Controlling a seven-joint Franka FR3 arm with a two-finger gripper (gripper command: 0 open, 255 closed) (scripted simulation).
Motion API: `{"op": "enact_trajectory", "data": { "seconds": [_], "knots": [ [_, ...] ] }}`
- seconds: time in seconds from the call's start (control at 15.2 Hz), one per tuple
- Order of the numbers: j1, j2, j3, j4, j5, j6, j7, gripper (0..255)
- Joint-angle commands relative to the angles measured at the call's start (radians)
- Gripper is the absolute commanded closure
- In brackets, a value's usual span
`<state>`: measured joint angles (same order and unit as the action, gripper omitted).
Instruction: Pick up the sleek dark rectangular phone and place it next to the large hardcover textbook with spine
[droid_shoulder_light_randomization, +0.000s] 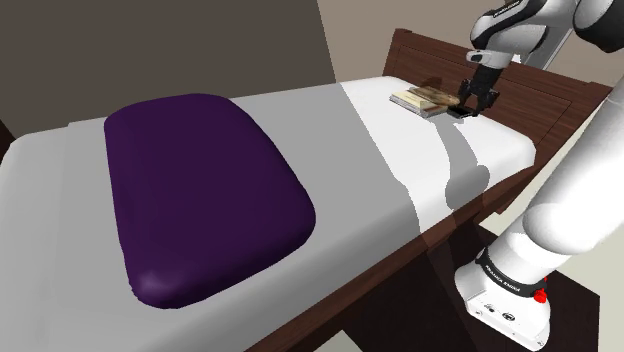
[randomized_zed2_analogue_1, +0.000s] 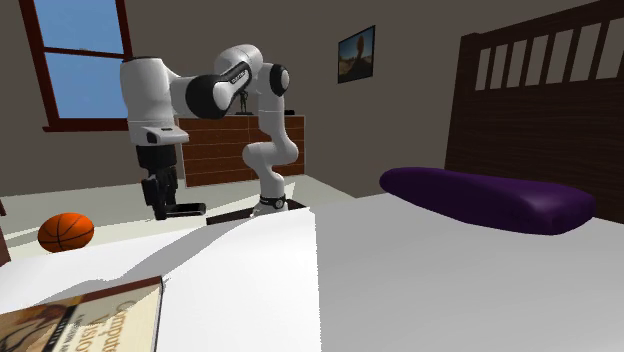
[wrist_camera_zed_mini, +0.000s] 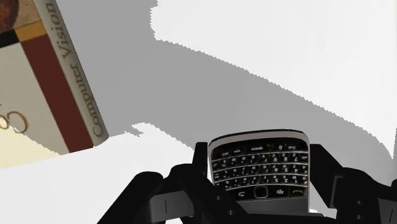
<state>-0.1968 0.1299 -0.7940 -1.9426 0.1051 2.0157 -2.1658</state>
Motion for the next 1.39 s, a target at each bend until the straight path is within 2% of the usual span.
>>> {"op": "enact_trajectory", "data": {
  "seconds": [0.0,0.53,1.32],
  "knots": [
    [-0.039,0.046,-0.014,0.048,0.036,-0.018,-0.065,255],
    [-0.262,0.277,-0.011,0.298,0.201,-0.113,-0.298,255],
    [-0.276,0.334,0.02,0.208,0.252,0.02,-0.331,255]
  ]
}}
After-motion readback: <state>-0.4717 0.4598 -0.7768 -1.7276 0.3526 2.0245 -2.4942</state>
